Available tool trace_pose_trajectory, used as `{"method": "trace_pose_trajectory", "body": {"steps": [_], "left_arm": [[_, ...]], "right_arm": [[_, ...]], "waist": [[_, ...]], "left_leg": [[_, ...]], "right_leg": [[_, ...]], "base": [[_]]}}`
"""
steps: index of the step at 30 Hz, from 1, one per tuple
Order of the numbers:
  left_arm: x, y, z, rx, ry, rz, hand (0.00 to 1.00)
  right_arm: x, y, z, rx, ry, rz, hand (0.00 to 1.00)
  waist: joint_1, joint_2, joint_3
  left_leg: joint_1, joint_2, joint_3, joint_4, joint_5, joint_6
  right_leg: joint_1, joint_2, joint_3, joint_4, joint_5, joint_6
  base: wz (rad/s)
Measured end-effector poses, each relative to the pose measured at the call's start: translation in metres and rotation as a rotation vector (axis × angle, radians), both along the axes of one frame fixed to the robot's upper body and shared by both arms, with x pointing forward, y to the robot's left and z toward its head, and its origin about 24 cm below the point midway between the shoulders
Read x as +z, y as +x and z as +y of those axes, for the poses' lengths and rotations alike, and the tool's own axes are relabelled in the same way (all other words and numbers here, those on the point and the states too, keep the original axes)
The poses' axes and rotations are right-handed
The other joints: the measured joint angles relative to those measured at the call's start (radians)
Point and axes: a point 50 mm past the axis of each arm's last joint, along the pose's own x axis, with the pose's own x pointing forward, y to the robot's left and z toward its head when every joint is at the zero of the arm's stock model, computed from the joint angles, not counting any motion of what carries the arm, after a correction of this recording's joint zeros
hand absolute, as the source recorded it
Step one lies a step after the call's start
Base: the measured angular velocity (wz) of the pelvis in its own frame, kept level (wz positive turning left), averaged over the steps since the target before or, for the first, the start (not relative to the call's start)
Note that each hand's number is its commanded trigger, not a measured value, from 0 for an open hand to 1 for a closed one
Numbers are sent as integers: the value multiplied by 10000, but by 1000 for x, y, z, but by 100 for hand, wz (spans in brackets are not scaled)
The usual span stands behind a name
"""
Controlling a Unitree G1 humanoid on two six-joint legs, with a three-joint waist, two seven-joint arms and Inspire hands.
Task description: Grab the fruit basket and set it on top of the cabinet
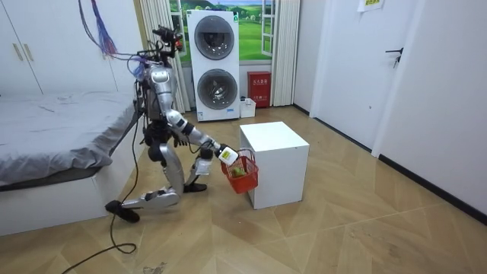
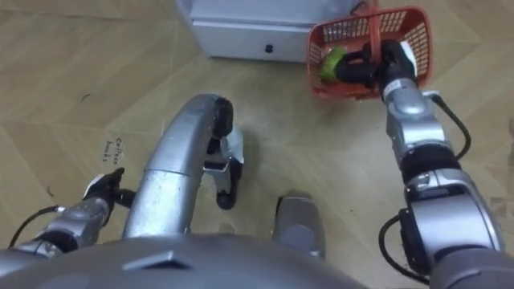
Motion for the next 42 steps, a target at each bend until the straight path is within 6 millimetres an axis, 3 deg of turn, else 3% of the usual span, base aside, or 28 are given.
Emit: {"method": "trace_pose_trajectory", "body": {"steps": [1,2,3,4,5,6,7,8,9,10,11,12,13,14,15,16,17,18,19,20,21,22,23,25,27,31,34,42], "left_arm": [[-1,-10,1,57,61,233,0],[-1,-12,2,116,76,246,0],[-1,-18,4,263,98,263,0],[-1,-23,8,486,144,272,0],[0,-25,10,567,197,287,0],[1,-25,13,639,362,341,0],[2,-22,15,633,531,234,0],[4,-19,17,608,612,92,0],[6,-15,20,602,829,-107,0],[7,-7,21,671,989,-315,0],[8,-4,20,755,988,-424,0],[9,4,19,857,953,-706,0],[11,10,18,991,888,-996,0],[11,11,18,982,880,-1087,0],[13,15,18,934,859,-1302,0],[12,14,15,961,797,-1417,0],[11,12,12,1018,699,-1402,0],[8,4,10,1058,638,-1305,0],[7,-1,10,1074,630,-1228,0],[7,-1,10,1084,628,-1240,0],[7,-2,9,1082,582,-1287,0],[5,-12,9,1141,595,-1101,0],[4,-19,9,1175,597,-941,0],[2,-36,9,1296,632,-466,0],[1,-41,10,1351,654,-249,0],[0,-43,9,1395,658,-88,0],[0,-42,8,1440,606,-134,0],[-2,-49,8,748,636,482,0]], "right_arm": [[5,1,6,300,-119,-217,100],[7,1,9,429,-137,-374,100],[13,-1,14,665,-121,-720,100],[19,-2,20,876,4,-1069,100],[20,-4,22,940,48,-1189,100],[21,-8,25,995,132,-1354,100],[19,-14,27,1014,189,-1350,100],[18,-16,27,1047,155,-1312,100],[16,-18,29,1128,183,-1235,100],[13,-21,29,1211,183,-1088,100],[11,-23,27,1204,161,-1009,100],[7,-28,25,1187,104,-834,100],[3,-32,26,1214,123,-672,100],[2,-34,28,1258,139,-608,100],[1,-40,30,1359,145,-610,100],[4,-44,31,1458,160,-708,100],[5,-44,33,1507,185,-756,100],[9,-41,39,1623,383,-1017,100],[17,-38,43,1680,711,-1408,100],[21,-37,43,1662,851,-1649,100],[30,-34,41,1595,1144,-2044,100],[38,-31,45,1714,1352,-2368,100],[41,-30,46,1815,1408,-2517,100],[55,-27,50,2092,1611,-3195,100],[63,-26,54,2253,1659,-3559,100],[67,-27,61,2695,1760,-3691,100],[74,-27,65,2958,1819,-3935,100],[78,-27,71,3326,1979,-4074,100]], "waist": [[-55,10,-10],[-63,9,-12],[-165,14,-16],[-230,27,-23],[-266,29,-25],[-289,25,-24],[-252,29,-34],[-244,62,-50],[-162,131,-52],[-59,251,-61],[-49,320,-66],[-34,479,-75],[-68,582,-77],[-183,621,-83],[-385,616,-102],[-429,599,-122],[-405,664,-166],[-257,654,-157],[-289,611,-144],[-309,534,-104],[-185,456,-73],[38,352,-142],[57,335,-205],[72,294,-223],[116,232,-262],[358,184,-253],[333,127,-232],[624,-124,-165]], "left_leg": [[592,1,0,-923,213,17],[887,-6,2,-1356,309,28],[1513,-16,27,-2156,454,36],[2117,-11,99,-2913,586,87],[2430,-7,141,-3277,643,112],[3163,7,245,-4069,710,115],[3931,-7,234,-4882,824,125],[4293,4,162,-5247,870,126],[4850,47,-73,-5725,962,127],[5365,71,-306,-6177,1019,58],[5625,117,-354,-6408,1043,15],[6096,261,-478,-6788,1092,-72],[6526,353,-761,-7134,1165,-204],[6713,373,-949,-7284,1210,-279],[7009,361,-1224,-7499,1291,-423],[7227,460,-1152,-7469,1290,-461],[7381,548,-1065,-7460,1321,-550],[7480,767,-1099,-7518,1528,-915],[7492,876,-1134,-8087,1631,-1118],[7437,867,-1115,-8544,1715,-1136],[7342,885,-1072,-9490,2337,-1102],[7476,970,-1039,-9716,3067,-923],[7731,981,-1078,-9824,3100,-958],[8522,1005,-1122,-10323,3114,-951],[8876,933,-1218,-10644,3114,-951],[9564,846,-1303,-11200,3114,-951],[9630,840,-1406,-11201,3114,-952],[9840,863,-1465,-11109,3114,-952]], "right_leg": [[547,24,-56,-1617,139,214],[824,18,-68,-2361,293,258],[1313,11,-65,-3572,877,240],[1568,26,-103,-4256,1851,248],[1605,38,-92,-4399,2480,227],[1544,46,-102,-4428,4054,238],[1342,77,-142,-4250,6016,205],[1160,116,-132,-4045,6645,233],[499,213,-134,-3334,6119,24],[-275,308,-350,-2829,5046,7],[-650,331,-488,-2785,4548,27],[-1327,404,-730,-3275,3778,-10],[-1823,554,-834,-4397,3309,-56],[-1958,638,-930,-5149,3227,-87],[-2045,661,-1114,-6925,3310,-154],[-2004,721,-1302,-7810,3695,-471],[-1752,777,-1325,-8065,3786,-594],[-1197,1003,-1388,-8692,3967,-789],[-725,1163,-1321,-9289,4182,-841],[-428,1204,-1228,-9629,4220,-840],[28,1281,-1288,-10160,4325,-844],[479,1368,-1257,-10643,4407,-839],[748,1403,-1267,-10945,4484,-812],[1767,1502,-1604,-12118,4783,-752],[2261,1517,-1845,-12679,4865,-748],[2906,1502,-2055,-13086,4897,-748],[3077,1536,-2284,-13092,4902,-757],[3429,1585,-2288,-13258,4908,-768]], "base": [[-41],[-35],[-26],[-21],[-13],[-11],[-16],[-30],[-38],[-35],[-24],[-17],[-5],[28],[48],[37],[-11],[-18],[0],[30],[8],[-6],[-6],[11],[7],[3],[12],[0]]}}
